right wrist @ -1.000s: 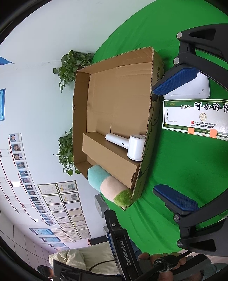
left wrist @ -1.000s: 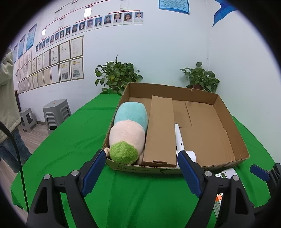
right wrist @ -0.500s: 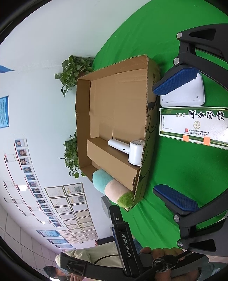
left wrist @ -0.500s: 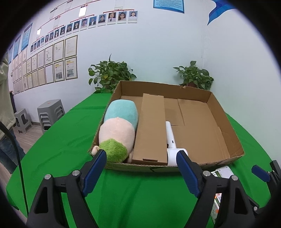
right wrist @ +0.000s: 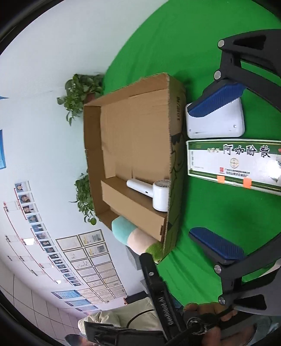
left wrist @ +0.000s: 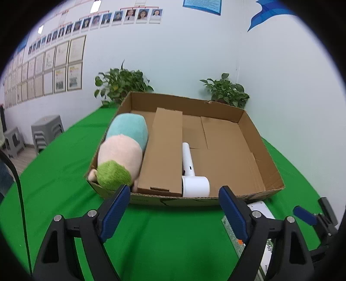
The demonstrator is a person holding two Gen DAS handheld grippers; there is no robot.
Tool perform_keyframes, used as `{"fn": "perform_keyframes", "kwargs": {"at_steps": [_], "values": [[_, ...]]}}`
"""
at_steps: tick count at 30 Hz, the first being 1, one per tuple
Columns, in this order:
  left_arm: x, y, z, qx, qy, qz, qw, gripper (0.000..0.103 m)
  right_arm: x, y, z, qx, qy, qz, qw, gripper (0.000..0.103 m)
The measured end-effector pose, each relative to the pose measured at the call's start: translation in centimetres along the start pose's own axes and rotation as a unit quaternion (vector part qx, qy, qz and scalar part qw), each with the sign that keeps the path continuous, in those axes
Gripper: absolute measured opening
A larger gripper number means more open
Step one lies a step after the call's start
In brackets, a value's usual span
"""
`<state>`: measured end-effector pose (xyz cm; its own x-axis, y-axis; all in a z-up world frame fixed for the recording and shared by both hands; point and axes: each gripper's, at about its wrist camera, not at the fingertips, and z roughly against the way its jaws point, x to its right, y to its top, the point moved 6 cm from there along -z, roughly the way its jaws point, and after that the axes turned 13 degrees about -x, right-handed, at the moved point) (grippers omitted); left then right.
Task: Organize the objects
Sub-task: 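Move the right gripper to the white-green medicine box and close on it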
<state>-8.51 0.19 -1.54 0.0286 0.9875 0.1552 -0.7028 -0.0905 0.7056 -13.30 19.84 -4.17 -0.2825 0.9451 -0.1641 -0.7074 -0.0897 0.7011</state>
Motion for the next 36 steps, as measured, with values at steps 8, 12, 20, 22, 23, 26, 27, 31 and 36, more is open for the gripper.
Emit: {"fn": "perform_keyframes", "kwargs": {"at_steps": [8,12,20,22,23,26,27,31,36], "values": [[-0.6,-1.0,-1.3,-0.058,-0.047,0.022,0.9970,0.084,0.1,-0.8,1.1,0.001,0.013,0.004,1.000,0.103],[-0.1,-2.0,-2.2,-0.091,-0.095,0.028,0.9909,0.084,0.2,-2.7,1.9,-0.010,0.040,0.024,0.999,0.103],[3.3,-5.0,-5.9,-0.196,-0.229,0.037,0.9528,0.084,0.1,-8.2,0.3,-0.097,0.033,0.042,0.994,0.103],[4.7,-5.6,-6.7,-0.215,-0.250,0.033,0.9437,0.083,0.3,-9.0,-0.5,-0.116,0.026,0.033,0.992,0.103],[5.3,-5.9,-7.1,-0.223,-0.259,0.032,0.9394,0.083,0.3,-9.3,-0.8,-0.123,0.021,0.030,0.992,0.102],[7.0,-6.7,-8.2,-0.244,-0.280,0.030,0.9277,0.083,0.2,-9.8,-1.9,-0.144,0.006,0.027,0.989,0.102],[7.3,-6.9,-8.5,-0.249,-0.283,0.031,0.9258,0.083,0.0,-9.9,-2.4,-0.151,-0.001,0.028,0.988,0.100],[7.8,-7.6,-9.1,-0.262,-0.290,0.035,0.9198,0.083,-0.7,-10.0,-3.5,-0.166,-0.015,0.035,0.985,0.092],[7.2,-8.0,-9.1,-0.265,-0.287,0.034,0.9201,0.083,-2.7,-10.2,-4.7,-0.176,-0.020,0.056,0.983,0.072]]}}
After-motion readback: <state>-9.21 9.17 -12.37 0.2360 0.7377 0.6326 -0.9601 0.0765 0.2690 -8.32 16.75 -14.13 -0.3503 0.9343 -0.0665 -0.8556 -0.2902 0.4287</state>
